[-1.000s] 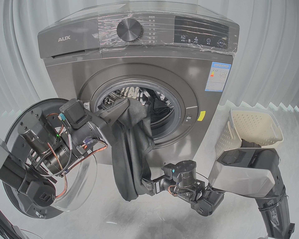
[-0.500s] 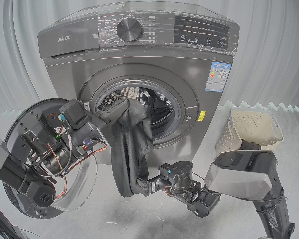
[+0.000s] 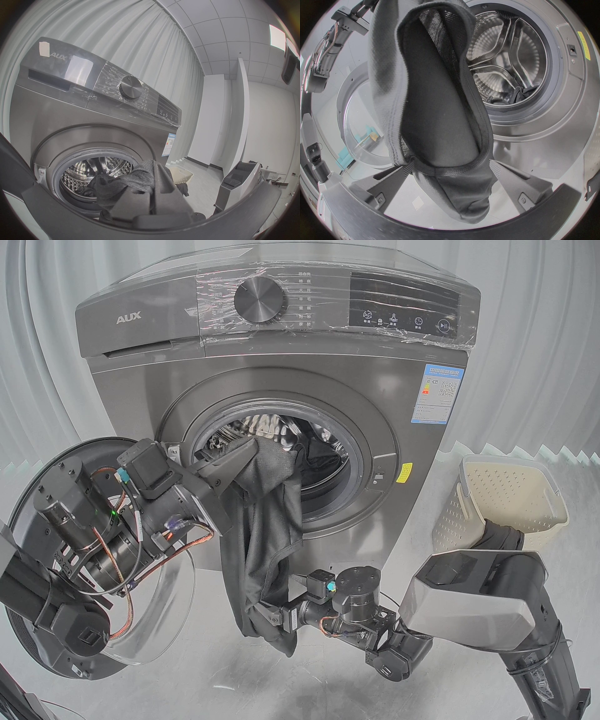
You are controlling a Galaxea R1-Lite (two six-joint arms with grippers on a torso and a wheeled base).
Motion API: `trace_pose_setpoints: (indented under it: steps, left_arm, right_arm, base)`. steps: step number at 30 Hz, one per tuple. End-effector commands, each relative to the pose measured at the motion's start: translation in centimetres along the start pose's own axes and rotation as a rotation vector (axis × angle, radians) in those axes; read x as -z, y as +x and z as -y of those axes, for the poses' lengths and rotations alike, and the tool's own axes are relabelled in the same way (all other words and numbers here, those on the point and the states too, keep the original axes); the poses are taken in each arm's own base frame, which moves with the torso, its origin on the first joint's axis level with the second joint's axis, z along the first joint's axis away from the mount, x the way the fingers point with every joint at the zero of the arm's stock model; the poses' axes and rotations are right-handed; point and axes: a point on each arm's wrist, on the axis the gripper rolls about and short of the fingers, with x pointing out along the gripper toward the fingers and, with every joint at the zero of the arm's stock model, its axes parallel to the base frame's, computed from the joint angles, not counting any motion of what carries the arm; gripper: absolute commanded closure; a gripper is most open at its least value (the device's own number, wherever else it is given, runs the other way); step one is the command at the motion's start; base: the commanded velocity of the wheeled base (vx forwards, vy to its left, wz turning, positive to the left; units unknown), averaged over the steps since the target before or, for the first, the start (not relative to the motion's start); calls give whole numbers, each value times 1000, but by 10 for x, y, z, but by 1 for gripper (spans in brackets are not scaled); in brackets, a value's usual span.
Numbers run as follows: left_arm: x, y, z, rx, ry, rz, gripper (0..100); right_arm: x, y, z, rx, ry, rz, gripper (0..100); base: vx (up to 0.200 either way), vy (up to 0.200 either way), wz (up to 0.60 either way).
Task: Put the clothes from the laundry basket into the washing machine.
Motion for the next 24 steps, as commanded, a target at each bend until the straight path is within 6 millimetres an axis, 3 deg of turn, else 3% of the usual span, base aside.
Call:
trace_pose_setpoints:
  steps: [1,13,21,24]
  left_arm:
    - [0,0,0,2,-1,0,100]
    - [-1,0,1,1,2,14,100]
    - [-2,-1,1,0,4,18,100]
    - [-1,-1,1,-1,2,14,100]
  right_arm:
    - [6,2,0,-22,6,1,0]
    - [10,13,-1,-61,32,41,0]
    - [15,13,14,-21,37,34,0]
    - [14,16,8,-37,32,47,0]
  base:
    - [0,0,0]
    - [0,0,0]
    - [0,0,0]
    - [0,0,0]
